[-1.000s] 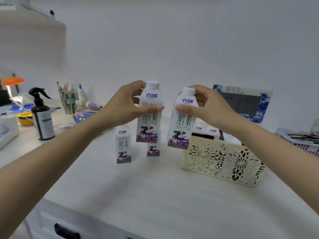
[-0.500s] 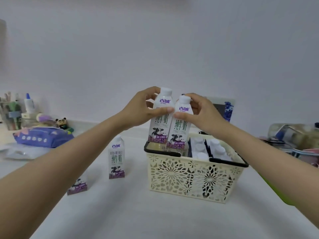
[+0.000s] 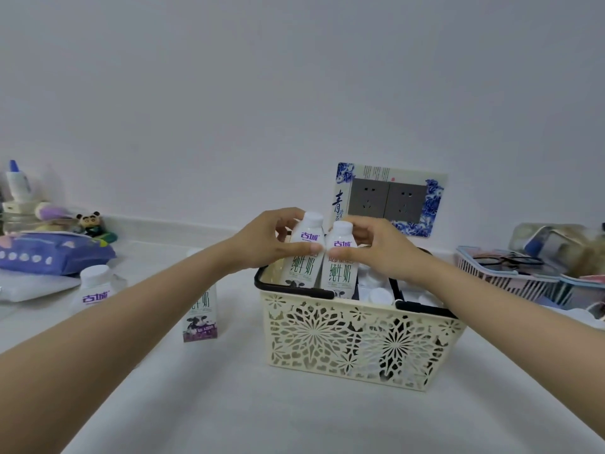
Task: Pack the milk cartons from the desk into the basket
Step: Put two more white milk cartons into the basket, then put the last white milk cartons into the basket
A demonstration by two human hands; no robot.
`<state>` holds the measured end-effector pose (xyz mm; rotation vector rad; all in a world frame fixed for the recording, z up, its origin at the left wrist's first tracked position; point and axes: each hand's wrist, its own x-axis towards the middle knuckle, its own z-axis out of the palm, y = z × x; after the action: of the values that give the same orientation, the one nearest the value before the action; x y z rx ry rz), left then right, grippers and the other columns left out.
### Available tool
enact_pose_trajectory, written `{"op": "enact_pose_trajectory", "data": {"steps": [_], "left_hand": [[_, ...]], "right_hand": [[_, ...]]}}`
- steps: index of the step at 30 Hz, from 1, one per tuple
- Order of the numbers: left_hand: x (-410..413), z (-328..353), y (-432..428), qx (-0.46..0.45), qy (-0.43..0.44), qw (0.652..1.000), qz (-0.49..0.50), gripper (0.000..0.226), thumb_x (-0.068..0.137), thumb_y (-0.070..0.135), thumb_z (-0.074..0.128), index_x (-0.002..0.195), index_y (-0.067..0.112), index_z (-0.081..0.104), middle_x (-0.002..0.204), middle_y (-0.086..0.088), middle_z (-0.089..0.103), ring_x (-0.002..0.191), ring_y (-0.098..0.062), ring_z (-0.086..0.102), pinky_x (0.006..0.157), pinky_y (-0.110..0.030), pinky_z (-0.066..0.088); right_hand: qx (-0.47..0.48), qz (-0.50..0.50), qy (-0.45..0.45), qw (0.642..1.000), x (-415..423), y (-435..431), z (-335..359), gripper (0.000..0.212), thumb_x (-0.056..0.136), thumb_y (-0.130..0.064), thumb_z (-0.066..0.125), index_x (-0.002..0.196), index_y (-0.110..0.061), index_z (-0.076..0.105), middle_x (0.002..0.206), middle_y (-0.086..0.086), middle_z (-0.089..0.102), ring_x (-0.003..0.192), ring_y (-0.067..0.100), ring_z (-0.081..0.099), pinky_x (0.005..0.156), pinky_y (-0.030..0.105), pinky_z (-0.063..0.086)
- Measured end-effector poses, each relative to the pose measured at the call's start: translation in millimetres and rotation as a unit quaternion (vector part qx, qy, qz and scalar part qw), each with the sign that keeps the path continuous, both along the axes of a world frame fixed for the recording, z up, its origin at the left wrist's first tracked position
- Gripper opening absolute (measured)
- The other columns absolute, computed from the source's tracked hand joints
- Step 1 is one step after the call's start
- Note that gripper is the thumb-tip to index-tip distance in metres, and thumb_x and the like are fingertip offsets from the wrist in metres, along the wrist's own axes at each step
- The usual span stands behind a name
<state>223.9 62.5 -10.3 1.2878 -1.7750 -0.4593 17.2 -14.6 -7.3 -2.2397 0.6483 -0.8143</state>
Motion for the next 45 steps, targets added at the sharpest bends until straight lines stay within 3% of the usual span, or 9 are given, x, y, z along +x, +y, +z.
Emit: {"op": "enact_pose_trajectory", "data": {"steps": [3,7,15,23,28,35,39,42,45], "left_hand": [[0.0,-4.1,-1.8,0.03,-0.018,0.999,0.006,0.038,0.069,0.036,0.08,0.102,0.026,0.066,0.093,0.004,0.072,0.065,-0.015,0.063,0.062,-0.031,0.054],[1.9,0.5,-4.5,0.05,-0.095,0.994,0.018,0.04,0.063,0.04,0.083,0.093,0.024,0.061,0.087,0.009,0.07,0.05,-0.001,0.056,0.052,-0.016,0.042],[-11.7,4.4,-11.7,0.105,-0.288,0.951,0.046,0.045,0.065,0.04,0.083,0.089,0.024,0.048,0.079,0.022,0.052,0.069,0.002,0.051,0.057,-0.023,0.038],[-13.1,0.6,-8.5,0.056,-0.37,0.924,0.08,0.042,0.068,0.042,0.079,0.086,0.023,0.047,0.076,0.017,0.048,0.08,-0.015,0.053,0.058,-0.019,0.037],[-3.0,6.0,2.7,0.082,-0.279,0.954,0.074,0.041,0.07,0.047,0.076,0.1,0.024,0.06,0.095,0.011,0.061,0.097,-0.013,0.056,0.071,-0.019,0.042],[58.8,21.5,60.6,0.038,-0.22,0.962,0.157,0.061,0.069,0.07,0.05,0.112,0.028,0.061,0.114,0.008,0.065,0.107,-0.011,0.058,0.09,-0.027,0.043],[108.1,13.3,106.8,0.07,-0.227,0.943,0.233,0.058,0.072,0.065,0.053,0.113,0.025,0.061,0.114,0.007,0.063,0.109,-0.012,0.056,0.089,-0.027,0.04],[131.8,0.8,136.3,0.107,-0.219,0.93,0.274,0.063,0.067,0.068,0.054,0.114,0.027,0.058,0.11,0.01,0.06,0.106,-0.01,0.054,0.094,-0.029,0.043],[148.5,-11.4,154.1,0.101,-0.168,0.938,0.287,0.051,0.069,0.062,0.062,0.108,0.028,0.06,0.105,0.009,0.063,0.1,-0.012,0.059,0.087,-0.028,0.049]], "right_hand": [[0.009,-0.008,0.024,1.0,-1.4,-0.9,-3.9,0.045,0.069,-0.027,0.08,0.109,-0.011,0.068,0.106,0.005,0.074,0.101,0.021,0.068,0.093,0.041,0.052],[0.028,-0.012,0.042,0.999,-3.8,-3.5,-7.8,0.033,0.074,-0.017,0.079,0.106,-0.01,0.072,0.103,0.002,0.076,0.096,0.015,0.07,0.089,0.028,0.054],[-0.024,-0.042,0.1,0.994,-0.4,-4.3,-13.3,0.03,0.072,-0.024,0.081,0.1,-0.018,0.076,0.099,-0.002,0.076,0.09,0.008,0.07,0.081,0.019,0.053],[-0.022,-0.038,0.102,0.994,-2.1,-3.3,-13.9,0.025,0.076,-0.03,0.077,0.1,-0.022,0.075,0.1,-0.007,0.075,0.087,-0.001,0.069,0.077,0.01,0.052],[-0.023,-0.028,0.086,0.996,0.6,5.3,-4.5,0.028,0.082,-0.023,0.072,0.108,-0.013,0.07,0.104,0.001,0.073,0.098,0.012,0.068,0.093,0.027,0.051],[-0.042,0.049,-0.011,0.998,55.2,50.6,31.9,0.026,0.082,-0.032,0.071,0.106,-0.023,0.068,0.107,-0.008,0.071,0.094,0.004,0.068,0.081,0.011,0.051],[-0.055,0.093,0.077,0.991,105.4,69.3,28.8,0.036,0.082,-0.037,0.07,0.114,-0.022,0.063,0.115,-0.008,0.063,0.098,0.005,0.063,0.076,0.005,0.046],[-0.072,0.094,0.128,0.985,135.6,69.9,21.9,0.045,0.081,-0.036,0.071,0.12,-0.018,0.059,0.126,0.001,0.059,0.105,0.015,0.061,0.092,0.025,0.048],[-0.086,0.083,0.177,0.977,159.3,68.5,17.6,0.052,0.081,-0.037,0.071,0.126,-0.016,0.056,0.128,0.004,0.058,0.103,0.014,0.057,0.093,0.027,0.043]]}}
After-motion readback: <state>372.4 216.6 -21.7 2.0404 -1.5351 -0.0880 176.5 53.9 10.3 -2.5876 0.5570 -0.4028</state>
